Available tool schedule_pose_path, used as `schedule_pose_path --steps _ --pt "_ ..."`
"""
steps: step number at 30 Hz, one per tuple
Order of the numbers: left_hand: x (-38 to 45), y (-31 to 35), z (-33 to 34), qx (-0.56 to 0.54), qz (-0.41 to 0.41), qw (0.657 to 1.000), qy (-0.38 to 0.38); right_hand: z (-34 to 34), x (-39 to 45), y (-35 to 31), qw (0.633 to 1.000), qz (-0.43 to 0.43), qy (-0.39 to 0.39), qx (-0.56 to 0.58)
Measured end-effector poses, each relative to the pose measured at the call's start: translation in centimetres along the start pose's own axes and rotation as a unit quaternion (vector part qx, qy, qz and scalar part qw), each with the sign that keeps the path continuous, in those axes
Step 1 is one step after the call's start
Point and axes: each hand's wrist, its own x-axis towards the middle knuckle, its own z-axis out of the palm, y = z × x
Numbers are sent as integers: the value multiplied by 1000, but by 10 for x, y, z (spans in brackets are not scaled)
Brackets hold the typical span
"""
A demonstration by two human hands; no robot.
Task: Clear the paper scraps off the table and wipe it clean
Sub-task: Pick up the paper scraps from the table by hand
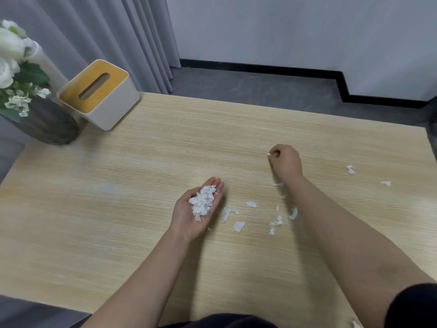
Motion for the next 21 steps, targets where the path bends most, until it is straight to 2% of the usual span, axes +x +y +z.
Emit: schedule_pose_path --steps 5,9,14,18,21 --pt "-11 -5 -5 1 -8 1000 -2 -8 -58 -39 992 -91 -23 84" --pt "-21 -14 -6 9 -12 999 35 -10 -115 -64 974 -169 -65 132" --pt "-37 -22 -8 4 -12 999 47 1 -160 -74 964 -233 -93 85" --pt "-45 -24 -21 -24 -51 997 54 11 -178 -72 963 -243 -112 34" --pt "-47 -24 -35 -19 -41 997 58 17 -188 -73 956 -260 -136 -7"
